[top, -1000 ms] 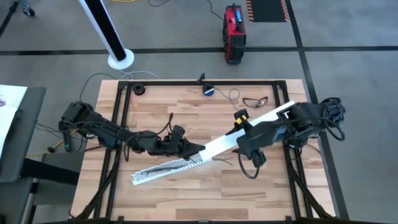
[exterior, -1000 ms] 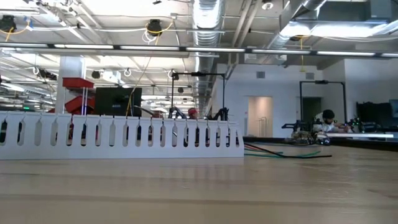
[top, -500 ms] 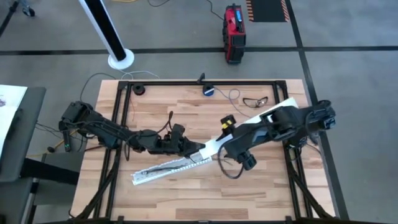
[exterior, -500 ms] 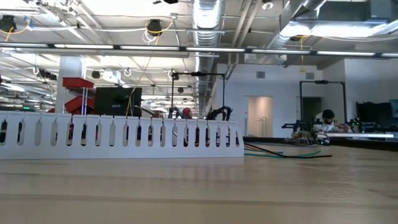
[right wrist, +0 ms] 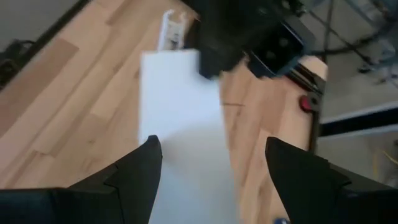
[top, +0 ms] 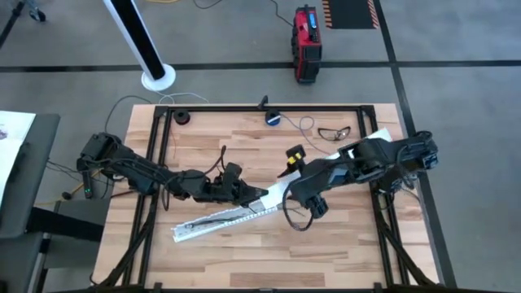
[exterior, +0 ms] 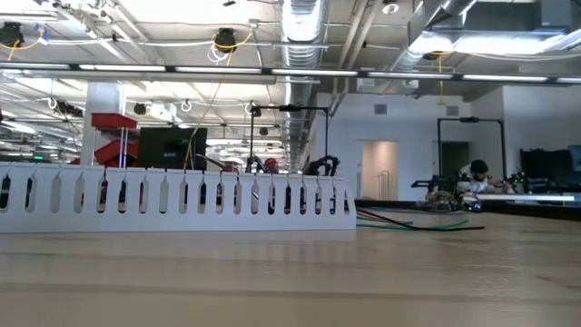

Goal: Ziptie cables
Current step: Close the white cable duct

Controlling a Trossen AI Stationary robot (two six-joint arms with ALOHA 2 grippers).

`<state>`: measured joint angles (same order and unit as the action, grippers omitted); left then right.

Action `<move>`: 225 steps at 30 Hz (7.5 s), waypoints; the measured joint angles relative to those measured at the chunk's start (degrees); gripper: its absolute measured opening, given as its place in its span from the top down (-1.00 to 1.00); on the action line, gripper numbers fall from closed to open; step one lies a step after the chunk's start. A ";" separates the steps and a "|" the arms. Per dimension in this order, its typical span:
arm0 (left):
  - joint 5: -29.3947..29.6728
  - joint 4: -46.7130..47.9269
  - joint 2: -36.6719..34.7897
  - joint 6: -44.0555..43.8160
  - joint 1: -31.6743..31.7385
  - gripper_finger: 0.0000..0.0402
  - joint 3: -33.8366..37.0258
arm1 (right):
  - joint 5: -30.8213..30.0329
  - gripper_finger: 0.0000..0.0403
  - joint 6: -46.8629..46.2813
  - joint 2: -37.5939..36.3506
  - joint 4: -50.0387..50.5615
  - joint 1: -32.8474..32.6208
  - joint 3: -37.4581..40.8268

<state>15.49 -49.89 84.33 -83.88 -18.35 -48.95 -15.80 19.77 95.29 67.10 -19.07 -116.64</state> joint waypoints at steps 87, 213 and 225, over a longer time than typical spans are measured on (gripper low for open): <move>-3.16 -5.52 -0.20 11.21 -0.22 0.83 -0.24 | -0.21 -0.09 1.51 -3.25 -1.70 -0.47 0.60; 3.54 42.85 19.02 51.12 2.07 -0.32 -3.82 | 30.91 -0.09 -13.36 -24.43 -67.58 18.36 76.67; 0.16 40.22 22.14 49.77 2.47 -0.32 -3.93 | 30.90 -0.09 -11.71 -24.39 -67.59 18.49 76.67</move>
<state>15.66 -9.67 106.47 -34.11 -15.88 -52.88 15.10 8.06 70.89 -0.49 -0.58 -39.97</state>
